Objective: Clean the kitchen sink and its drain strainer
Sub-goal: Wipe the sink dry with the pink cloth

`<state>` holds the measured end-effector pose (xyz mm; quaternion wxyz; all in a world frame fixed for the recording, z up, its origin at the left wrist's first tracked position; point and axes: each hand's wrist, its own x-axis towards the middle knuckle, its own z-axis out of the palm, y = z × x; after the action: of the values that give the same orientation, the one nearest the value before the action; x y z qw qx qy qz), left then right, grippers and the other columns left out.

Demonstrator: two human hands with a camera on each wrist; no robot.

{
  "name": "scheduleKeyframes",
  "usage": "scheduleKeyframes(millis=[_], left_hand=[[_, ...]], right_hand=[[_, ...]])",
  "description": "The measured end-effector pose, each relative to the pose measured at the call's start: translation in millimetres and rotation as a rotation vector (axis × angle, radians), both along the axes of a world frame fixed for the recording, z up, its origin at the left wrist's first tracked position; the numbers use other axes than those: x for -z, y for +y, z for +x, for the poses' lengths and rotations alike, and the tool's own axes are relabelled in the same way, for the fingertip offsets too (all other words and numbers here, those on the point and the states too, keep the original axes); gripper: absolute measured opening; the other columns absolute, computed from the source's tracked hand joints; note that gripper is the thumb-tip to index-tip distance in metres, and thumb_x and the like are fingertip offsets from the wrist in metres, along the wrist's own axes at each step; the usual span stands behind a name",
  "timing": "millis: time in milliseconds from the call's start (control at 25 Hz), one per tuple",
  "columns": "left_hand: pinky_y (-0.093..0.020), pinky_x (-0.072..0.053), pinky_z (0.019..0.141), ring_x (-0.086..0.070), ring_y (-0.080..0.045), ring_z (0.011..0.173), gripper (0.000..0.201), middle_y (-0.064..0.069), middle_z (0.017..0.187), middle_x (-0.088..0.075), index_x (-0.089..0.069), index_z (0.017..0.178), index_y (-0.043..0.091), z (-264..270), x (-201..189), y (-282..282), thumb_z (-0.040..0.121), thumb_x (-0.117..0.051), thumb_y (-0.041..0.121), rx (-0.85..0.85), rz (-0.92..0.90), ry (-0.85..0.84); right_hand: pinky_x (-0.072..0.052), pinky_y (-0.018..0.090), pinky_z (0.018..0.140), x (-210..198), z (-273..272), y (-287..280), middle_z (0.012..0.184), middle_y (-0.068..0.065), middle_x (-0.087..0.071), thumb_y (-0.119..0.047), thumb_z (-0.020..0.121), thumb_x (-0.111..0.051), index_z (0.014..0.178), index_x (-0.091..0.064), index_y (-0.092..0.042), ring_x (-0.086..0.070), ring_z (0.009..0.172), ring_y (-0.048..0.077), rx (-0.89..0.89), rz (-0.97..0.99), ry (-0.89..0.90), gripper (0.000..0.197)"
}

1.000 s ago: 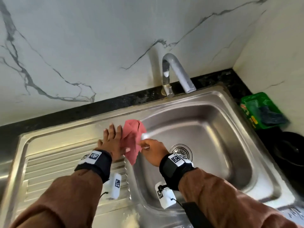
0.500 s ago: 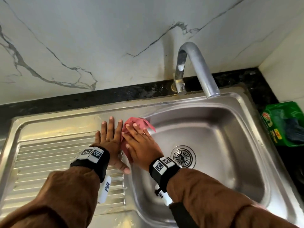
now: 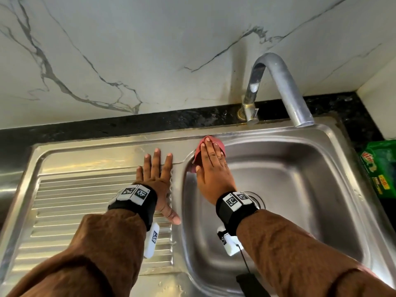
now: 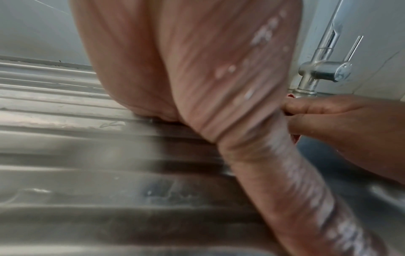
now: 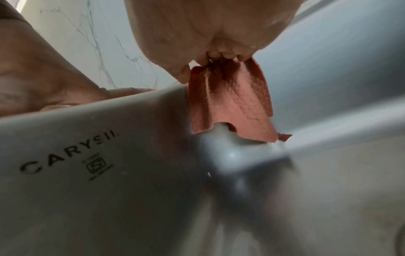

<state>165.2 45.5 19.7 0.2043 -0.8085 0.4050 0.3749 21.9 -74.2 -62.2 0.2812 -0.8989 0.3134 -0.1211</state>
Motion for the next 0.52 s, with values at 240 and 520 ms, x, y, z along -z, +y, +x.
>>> scheduleKeyframes(millis=[240, 520], left_hand=[[-0.059, 0.014, 0.115, 0.051, -0.038, 0.125, 0.177, -0.006, 0.126, 0.067, 0.056, 0.124, 0.034, 0.5, -1.0, -1.8, 0.021, -0.081, 0.08, 0.007, 0.021, -0.008], [-0.058, 0.013, 0.116, 0.044, -0.04, 0.133, 0.149, -0.007, 0.14, 0.056, 0.045, 0.137, 0.035, 4.9, 4.1, 2.3, 0.042, -0.054, 0.095, -0.003, -0.05, 0.013]], right_hand=[[-0.013, 0.025, 0.123, 0.6, 3.3, 18.3, 0.159, -0.001, -0.032, -0.009, 0.099, -0.045, 0.148, -0.044, -0.015, -0.015, 0.15, 0.009, -0.296, 0.17, -0.195, 0.049], [-0.033, 0.009, 0.107, -13.3, -27.0, 52.3, 0.124, -0.002, -0.069, -0.003, 0.09, -0.06, 0.111, -0.076, -0.015, -0.049, 0.127, -0.002, -0.34, 0.31, -0.356, 0.029]])
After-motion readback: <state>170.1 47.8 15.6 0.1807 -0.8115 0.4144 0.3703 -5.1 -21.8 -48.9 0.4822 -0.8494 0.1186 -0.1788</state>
